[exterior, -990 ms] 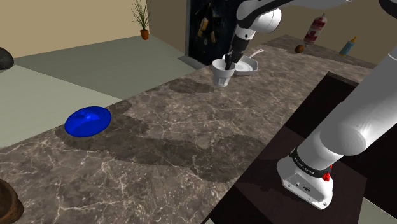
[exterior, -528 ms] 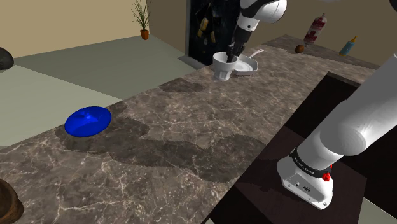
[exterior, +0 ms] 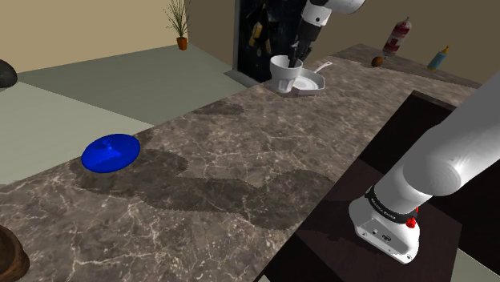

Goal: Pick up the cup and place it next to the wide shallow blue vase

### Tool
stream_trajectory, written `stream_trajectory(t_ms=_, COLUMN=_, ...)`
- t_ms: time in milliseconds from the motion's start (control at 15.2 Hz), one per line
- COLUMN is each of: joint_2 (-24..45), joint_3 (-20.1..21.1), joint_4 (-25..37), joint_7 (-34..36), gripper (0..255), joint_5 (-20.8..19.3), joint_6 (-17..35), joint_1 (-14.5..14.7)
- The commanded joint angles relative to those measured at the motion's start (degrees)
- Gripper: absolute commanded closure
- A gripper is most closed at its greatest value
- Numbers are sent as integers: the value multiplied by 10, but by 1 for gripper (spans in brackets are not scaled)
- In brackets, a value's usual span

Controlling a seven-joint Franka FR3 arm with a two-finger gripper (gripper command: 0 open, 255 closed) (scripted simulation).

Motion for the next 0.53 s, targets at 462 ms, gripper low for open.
stream_trajectory(t_ms=462, joint_2=-13, joint_3=0, joint_4=56, joint_7=15, gripper=255, joint_5=-8, joint_6=-67, joint_1=-1)
